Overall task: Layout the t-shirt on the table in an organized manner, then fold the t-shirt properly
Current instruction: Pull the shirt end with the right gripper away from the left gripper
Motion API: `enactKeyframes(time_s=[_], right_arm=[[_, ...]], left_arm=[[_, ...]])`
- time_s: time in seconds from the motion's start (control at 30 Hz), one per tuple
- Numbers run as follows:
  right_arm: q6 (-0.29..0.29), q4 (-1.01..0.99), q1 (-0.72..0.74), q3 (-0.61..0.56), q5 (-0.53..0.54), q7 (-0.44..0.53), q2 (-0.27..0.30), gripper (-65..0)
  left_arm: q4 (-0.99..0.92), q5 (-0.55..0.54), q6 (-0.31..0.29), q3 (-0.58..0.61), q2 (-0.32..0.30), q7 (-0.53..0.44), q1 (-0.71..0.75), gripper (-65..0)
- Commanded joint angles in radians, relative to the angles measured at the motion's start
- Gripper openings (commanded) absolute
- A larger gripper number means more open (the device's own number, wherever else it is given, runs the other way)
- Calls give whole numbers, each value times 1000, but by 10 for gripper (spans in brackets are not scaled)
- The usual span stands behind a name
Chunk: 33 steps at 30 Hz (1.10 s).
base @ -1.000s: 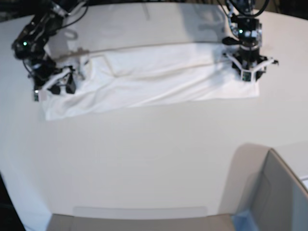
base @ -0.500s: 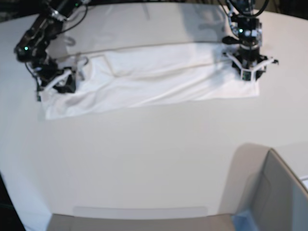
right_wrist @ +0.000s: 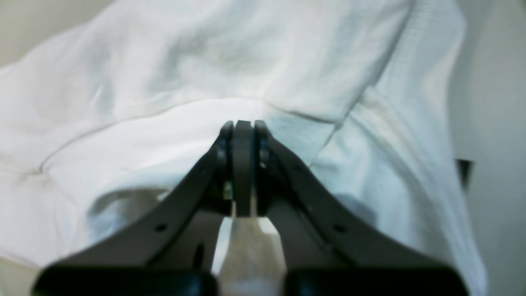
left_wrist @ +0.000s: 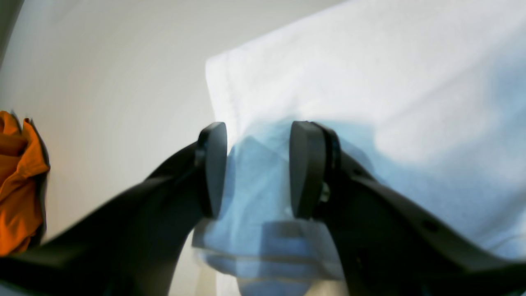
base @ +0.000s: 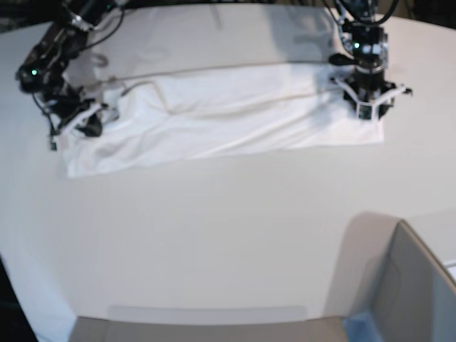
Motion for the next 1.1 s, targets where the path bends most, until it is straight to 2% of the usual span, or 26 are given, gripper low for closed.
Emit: enactKeyframes(time_s=[0.0, 0.2, 0.5, 0.77, 0.87, 1.07], right_arm=[[14, 48, 10, 7, 16, 5, 15, -650], [14, 167, -47, 7, 19, -19, 9, -650], [14, 173, -114, 10, 19, -19, 9, -650], [14, 173, -79, 167, 21, -22, 20, -650], [14, 170, -87, 147, 19, -24, 43, -650], [14, 166, -101, 133, 16, -24, 38, -650]], left_arm=[[5, -1, -16, 3, -2, 33, 7, -401], [5, -1, -14, 3, -2, 33, 9, -401], [5, -1, -14, 3, -2, 33, 10, -401], [5, -1, -14, 3, 0, 33, 12, -401], [8, -1, -14, 3, 0, 33, 12, -401], [45, -1, -14, 3, 0, 33, 47, -401]])
